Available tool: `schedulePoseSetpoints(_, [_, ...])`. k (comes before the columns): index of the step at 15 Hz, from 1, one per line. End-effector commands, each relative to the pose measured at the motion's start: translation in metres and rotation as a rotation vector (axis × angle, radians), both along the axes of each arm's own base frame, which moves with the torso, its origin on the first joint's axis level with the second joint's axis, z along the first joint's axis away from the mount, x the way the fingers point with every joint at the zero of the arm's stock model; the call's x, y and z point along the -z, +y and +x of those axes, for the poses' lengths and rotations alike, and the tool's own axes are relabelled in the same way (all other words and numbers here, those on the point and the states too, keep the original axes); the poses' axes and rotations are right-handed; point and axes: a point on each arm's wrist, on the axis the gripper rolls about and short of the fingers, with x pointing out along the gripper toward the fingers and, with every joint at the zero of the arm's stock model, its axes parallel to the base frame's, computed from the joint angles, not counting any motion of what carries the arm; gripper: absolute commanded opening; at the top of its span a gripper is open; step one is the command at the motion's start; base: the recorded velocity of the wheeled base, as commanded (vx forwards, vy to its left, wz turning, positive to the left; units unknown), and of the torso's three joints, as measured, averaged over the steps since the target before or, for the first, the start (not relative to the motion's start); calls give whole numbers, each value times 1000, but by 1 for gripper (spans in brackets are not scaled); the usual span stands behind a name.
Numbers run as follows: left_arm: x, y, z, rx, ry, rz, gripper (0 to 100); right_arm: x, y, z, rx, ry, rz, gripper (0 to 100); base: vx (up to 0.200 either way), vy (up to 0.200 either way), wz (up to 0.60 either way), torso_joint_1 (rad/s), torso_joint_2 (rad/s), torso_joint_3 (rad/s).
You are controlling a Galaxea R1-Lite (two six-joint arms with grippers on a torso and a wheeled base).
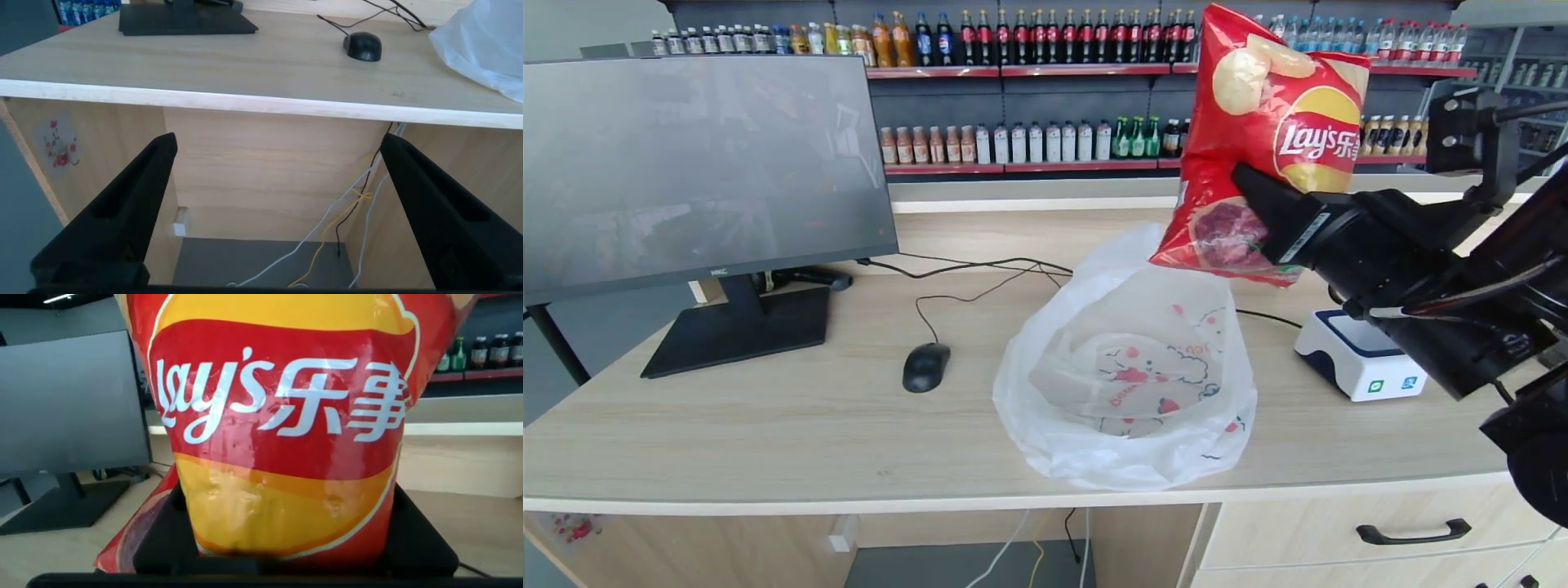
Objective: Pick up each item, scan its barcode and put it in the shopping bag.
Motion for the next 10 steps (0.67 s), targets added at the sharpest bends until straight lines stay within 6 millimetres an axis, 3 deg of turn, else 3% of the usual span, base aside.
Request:
schedulePoseSetpoints(1, [0, 0, 0, 0, 0, 0, 100, 14, 33, 19, 35, 89, 96, 0, 0, 0, 0, 0, 0, 0])
schedulePoseSetpoints(6, [0, 0, 0, 0, 0, 0, 100, 39, 45, 31, 60, 192, 103, 0, 0, 0, 0, 0, 0, 0])
schedulePoseSetpoints(10, [0, 0, 0, 0, 0, 0, 100, 52, 61, 18, 4, 234, 81, 0, 0, 0, 0, 0, 0, 0])
